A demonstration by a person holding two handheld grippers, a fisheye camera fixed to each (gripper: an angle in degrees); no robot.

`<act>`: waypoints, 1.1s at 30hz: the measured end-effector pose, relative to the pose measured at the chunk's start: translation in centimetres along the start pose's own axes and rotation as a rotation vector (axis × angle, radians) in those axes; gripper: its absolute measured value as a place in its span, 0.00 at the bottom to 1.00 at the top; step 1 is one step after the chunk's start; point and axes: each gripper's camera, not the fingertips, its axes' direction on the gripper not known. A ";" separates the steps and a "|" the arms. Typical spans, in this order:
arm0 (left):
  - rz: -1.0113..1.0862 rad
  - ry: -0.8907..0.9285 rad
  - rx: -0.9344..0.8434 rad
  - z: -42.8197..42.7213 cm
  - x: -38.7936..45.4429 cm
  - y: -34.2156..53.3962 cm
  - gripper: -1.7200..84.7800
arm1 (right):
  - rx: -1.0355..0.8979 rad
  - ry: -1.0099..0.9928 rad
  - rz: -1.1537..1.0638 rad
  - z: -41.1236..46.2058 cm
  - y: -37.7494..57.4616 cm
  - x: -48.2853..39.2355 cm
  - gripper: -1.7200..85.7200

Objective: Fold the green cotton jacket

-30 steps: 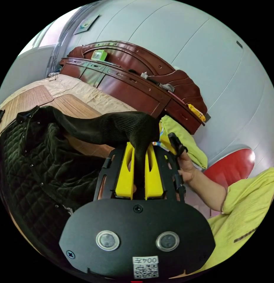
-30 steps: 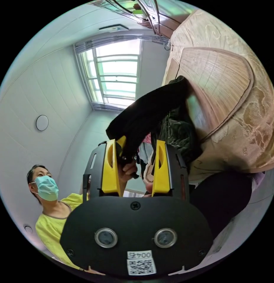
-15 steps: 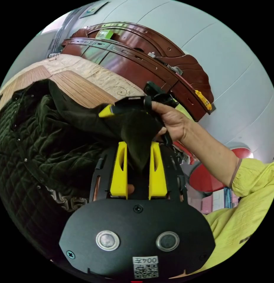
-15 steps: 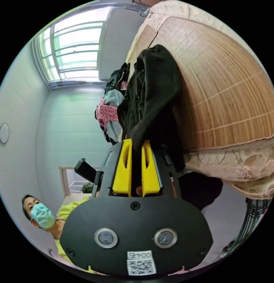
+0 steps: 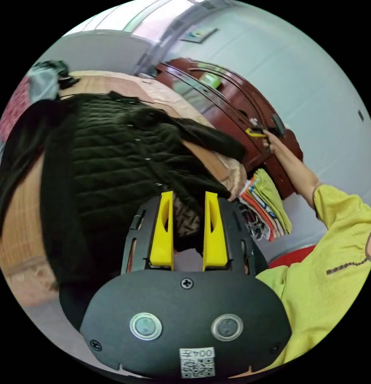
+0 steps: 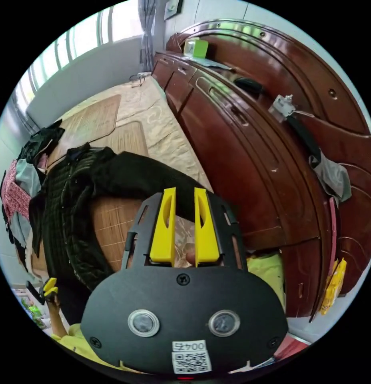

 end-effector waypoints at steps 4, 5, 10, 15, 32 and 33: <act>-0.197 -0.133 0.116 -6.6 -6.1 4.0 0.15 | -0.014 -0.393 -0.242 2.0 5.9 -5.6 0.15; -0.246 -0.154 0.139 -8.0 -7.4 4.9 0.16 | -0.039 -0.438 -0.280 2.7 7.1 -6.8 0.16; -0.344 -0.222 0.182 -10.9 -10.3 6.8 0.16 | -0.233 -0.662 -0.431 9.9 17.4 -14.1 0.20; -0.365 -0.237 0.176 -10.8 -11.7 6.6 0.18 | -0.259 -0.826 -0.328 13.6 20.6 -14.5 0.23; -0.331 -0.246 0.049 -8.9 -13.4 3.4 0.19 | -0.130 -0.647 -0.190 6.0 21.9 -23.1 0.07; -0.331 -0.240 0.043 -8.9 -13.5 3.3 0.19 | -0.105 -0.650 -0.194 4.0 21.8 -24.0 0.06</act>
